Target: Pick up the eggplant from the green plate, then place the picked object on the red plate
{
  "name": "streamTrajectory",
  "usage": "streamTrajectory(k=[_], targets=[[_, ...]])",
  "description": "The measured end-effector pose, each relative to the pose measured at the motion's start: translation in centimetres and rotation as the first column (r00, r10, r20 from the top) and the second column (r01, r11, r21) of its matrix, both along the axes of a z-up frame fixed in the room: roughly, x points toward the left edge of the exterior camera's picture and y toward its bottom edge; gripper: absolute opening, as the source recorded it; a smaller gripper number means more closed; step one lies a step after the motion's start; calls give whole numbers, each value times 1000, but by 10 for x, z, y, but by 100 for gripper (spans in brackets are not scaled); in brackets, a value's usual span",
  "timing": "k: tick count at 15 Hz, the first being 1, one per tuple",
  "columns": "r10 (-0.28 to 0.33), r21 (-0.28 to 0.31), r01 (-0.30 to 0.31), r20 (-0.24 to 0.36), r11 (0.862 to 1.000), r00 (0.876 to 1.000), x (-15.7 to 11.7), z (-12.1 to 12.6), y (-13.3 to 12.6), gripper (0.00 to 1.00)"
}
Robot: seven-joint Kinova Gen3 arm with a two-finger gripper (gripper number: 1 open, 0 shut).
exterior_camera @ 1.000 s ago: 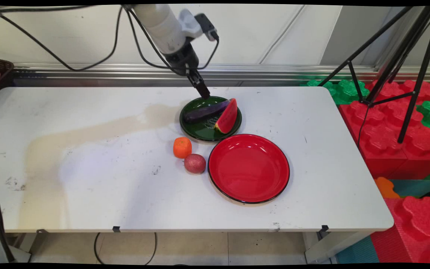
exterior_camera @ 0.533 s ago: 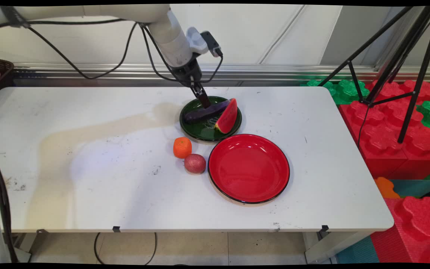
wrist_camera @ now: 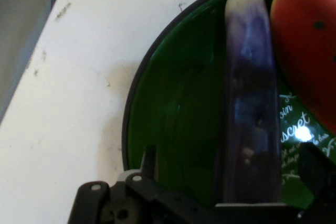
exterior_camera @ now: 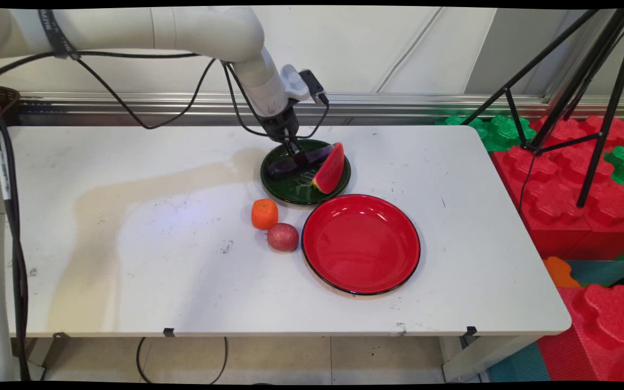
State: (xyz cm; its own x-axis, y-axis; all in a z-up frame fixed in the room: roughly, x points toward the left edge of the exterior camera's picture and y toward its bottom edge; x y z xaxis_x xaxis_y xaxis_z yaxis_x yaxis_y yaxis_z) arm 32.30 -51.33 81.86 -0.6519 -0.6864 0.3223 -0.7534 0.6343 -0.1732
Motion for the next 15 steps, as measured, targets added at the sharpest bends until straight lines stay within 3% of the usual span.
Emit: streamTrajectory(k=[5,6,15], targets=[[11,-2,-11,-4,1000,1000,-2,-12,-3,100],[11,-3,-11,-5,1000,1000,-2,-14,-2,0],[35,-42,-36,-9,998,999,-2,-2,17,0]])
